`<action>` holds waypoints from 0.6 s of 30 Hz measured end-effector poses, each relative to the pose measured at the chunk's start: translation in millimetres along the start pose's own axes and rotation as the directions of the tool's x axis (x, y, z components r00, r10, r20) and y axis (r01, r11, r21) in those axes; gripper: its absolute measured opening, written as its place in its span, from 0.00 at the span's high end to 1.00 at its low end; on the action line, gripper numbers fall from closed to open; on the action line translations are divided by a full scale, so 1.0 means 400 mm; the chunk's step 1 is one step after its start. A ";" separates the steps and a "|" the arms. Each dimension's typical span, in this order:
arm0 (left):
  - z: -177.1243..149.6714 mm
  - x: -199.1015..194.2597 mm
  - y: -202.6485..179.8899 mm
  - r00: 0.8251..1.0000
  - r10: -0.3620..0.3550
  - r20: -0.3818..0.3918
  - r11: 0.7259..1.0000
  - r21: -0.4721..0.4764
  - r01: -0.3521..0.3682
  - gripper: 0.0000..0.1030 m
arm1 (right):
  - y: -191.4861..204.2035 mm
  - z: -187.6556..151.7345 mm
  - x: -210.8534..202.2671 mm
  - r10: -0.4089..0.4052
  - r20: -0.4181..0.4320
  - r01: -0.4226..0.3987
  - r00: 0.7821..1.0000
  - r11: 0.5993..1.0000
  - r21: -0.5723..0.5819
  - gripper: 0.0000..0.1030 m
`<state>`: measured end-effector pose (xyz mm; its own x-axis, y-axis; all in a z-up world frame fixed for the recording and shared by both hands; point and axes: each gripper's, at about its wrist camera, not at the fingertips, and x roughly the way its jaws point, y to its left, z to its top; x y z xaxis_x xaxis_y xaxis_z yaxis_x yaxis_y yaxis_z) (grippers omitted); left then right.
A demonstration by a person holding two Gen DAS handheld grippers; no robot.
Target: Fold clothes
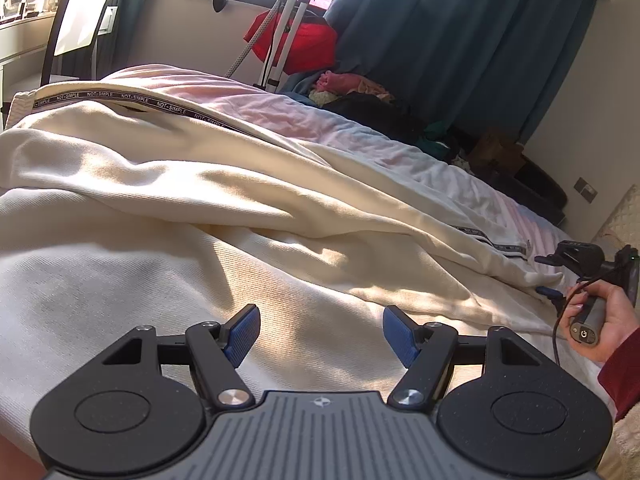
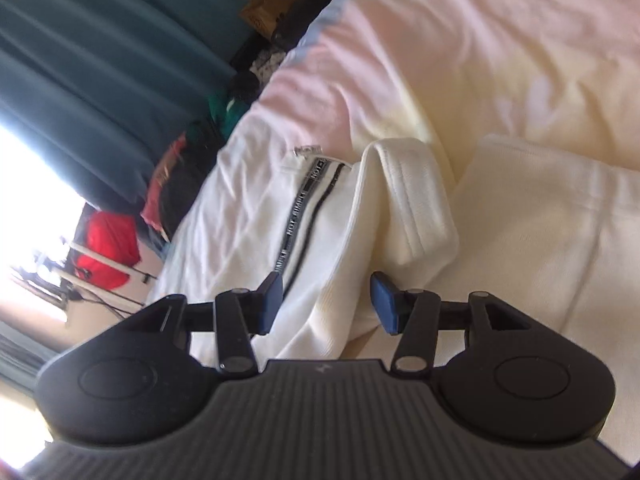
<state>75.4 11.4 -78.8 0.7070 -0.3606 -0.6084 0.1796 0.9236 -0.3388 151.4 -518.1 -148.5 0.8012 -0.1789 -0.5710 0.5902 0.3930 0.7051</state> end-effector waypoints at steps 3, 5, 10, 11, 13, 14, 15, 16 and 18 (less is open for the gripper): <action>0.001 0.001 0.003 1.000 -0.010 -0.003 1.000 -0.010 0.010 0.32 | -0.013 0.003 0.043 -0.017 0.003 0.017 1.000 0.999 0.042 0.51; 0.002 0.002 0.007 1.000 -0.015 -0.003 1.000 -0.017 0.014 0.32 | -0.004 0.006 0.068 -0.064 -0.013 0.064 0.998 0.997 0.042 0.70; 0.004 0.005 0.016 1.000 -0.010 -0.004 1.000 -0.027 0.010 0.32 | 0.135 0.068 0.055 -0.035 0.068 0.045 0.997 0.988 -0.145 0.90; 0.004 0.004 0.019 1.000 -0.008 -0.004 0.999 -0.031 0.008 0.32 | 0.166 0.080 0.043 0.004 0.098 0.014 0.995 0.983 -0.181 0.90; 0.006 0.002 0.024 1.000 -0.006 -0.002 0.999 -0.038 0.006 0.32 | 0.229 0.091 -0.003 0.136 0.188 -0.078 0.973 0.955 -0.285 0.91; 0.007 -0.001 0.026 1.000 -0.006 0.001 0.999 -0.039 0.006 0.32 | 0.243 0.082 -0.034 0.215 0.233 -0.126 0.948 0.930 -0.347 0.91; 0.008 -0.003 0.026 1.000 -0.007 0.004 0.999 -0.040 0.007 0.32 | 0.257 0.074 -0.064 0.295 0.271 -0.168 0.916 0.897 -0.409 0.91; 0.008 -0.006 0.026 1.000 -0.008 0.008 0.999 -0.040 0.008 0.32 | 0.227 0.067 -0.061 0.272 0.276 -0.148 0.922 0.905 -0.398 0.91; 0.010 -0.009 0.026 1.000 -0.011 0.012 0.999 -0.040 0.012 0.32 | 0.166 0.054 -0.055 0.226 0.284 -0.110 0.932 0.921 -0.375 0.91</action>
<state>77.5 22.9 -77.1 0.7134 -0.3693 -0.5956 0.1603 0.9134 -0.3743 175.0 -507.5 -80.1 0.9082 -0.3334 -0.2531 0.4186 0.7193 0.5544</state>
